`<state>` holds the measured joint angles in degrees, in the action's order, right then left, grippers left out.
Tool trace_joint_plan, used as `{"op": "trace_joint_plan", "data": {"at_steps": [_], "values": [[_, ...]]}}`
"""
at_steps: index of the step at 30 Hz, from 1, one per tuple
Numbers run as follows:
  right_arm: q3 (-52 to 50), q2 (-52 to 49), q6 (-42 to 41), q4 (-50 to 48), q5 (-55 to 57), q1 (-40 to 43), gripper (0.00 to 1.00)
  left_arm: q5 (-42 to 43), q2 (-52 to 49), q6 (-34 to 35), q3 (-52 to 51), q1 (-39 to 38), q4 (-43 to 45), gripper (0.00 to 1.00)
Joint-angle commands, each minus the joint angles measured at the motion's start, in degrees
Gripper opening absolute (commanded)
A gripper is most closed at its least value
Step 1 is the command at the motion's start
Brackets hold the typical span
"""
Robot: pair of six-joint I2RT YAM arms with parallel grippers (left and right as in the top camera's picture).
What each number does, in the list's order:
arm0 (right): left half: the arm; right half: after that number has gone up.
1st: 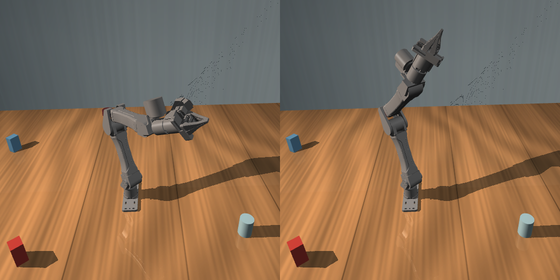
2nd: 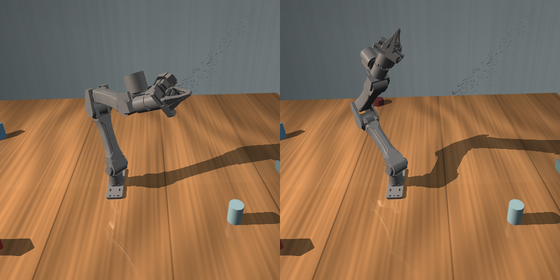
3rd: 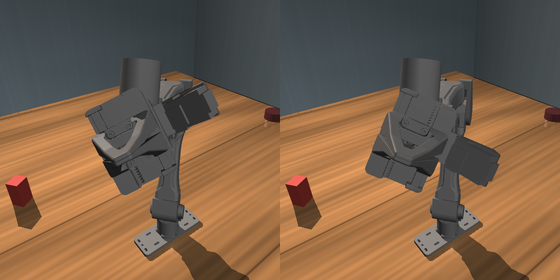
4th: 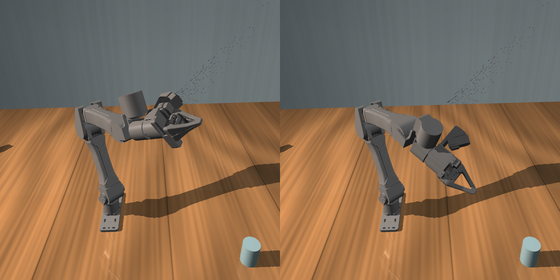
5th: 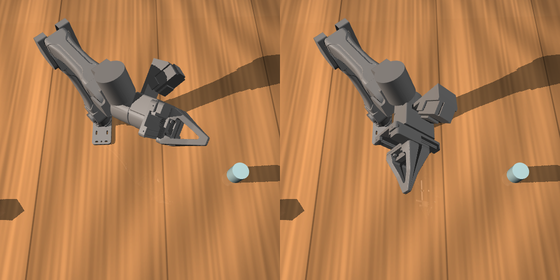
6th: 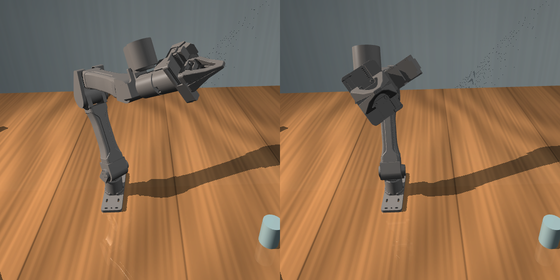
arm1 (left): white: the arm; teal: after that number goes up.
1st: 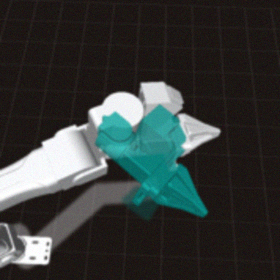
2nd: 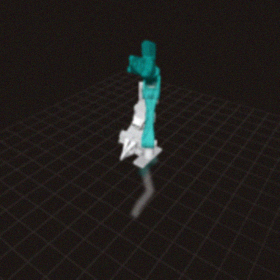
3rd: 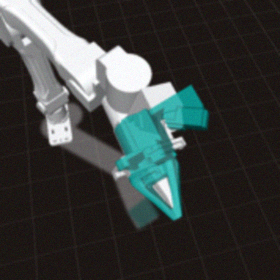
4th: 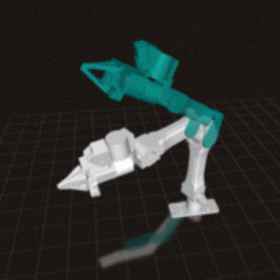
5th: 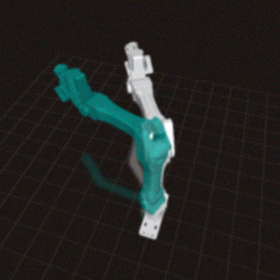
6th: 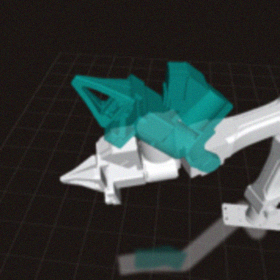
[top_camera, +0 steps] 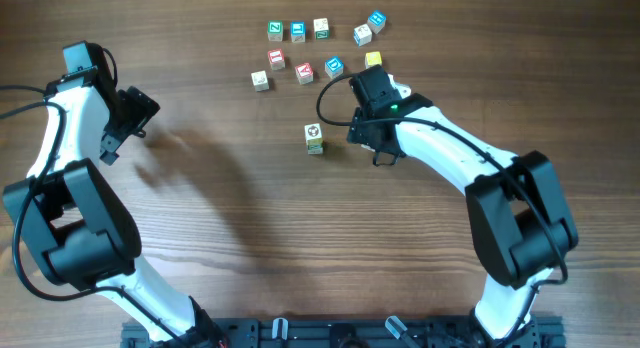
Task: Form a tower
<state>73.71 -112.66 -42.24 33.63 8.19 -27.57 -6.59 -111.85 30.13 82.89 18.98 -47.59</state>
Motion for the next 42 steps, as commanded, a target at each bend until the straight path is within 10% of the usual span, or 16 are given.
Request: {"op": "trace_joint_plan", "data": {"at_steps": [1, 7, 18, 25, 31, 42], "values": [[0.4, -1.6, 0.3, 0.7, 1.0, 0.2, 0.56, -0.5, 1.2, 0.2, 0.6, 0.2, 0.0, 1.00], [0.4, -1.6, 13.6, 2.3, 1.3, 0.2, 0.45, -0.5, 1.2, 0.2, 0.6, 0.2, 0.0, 1.00], [0.5, -1.5, 13.6, 2.9, 1.5, 0.9, 0.52, -0.5, 1.2, 0.2, 0.6, 0.2, 0.0, 1.00], [1.7, 0.8, 13.6, 3.3, 1.5, 0.9, 0.64, -0.5, 1.2, 0.2, 0.6, 0.2, 0.0, 1.00], [1.7, 0.8, 13.6, 3.3, 0.8, 0.9, 1.00, -0.5, 1.2, 0.2, 0.6, 0.2, 0.0, 1.00], [1.7, 0.7, 13.6, 3.4, 0.8, 1.0, 0.96, -0.5, 1.2, 0.2, 0.6, 0.2, 0.0, 1.00]]}}
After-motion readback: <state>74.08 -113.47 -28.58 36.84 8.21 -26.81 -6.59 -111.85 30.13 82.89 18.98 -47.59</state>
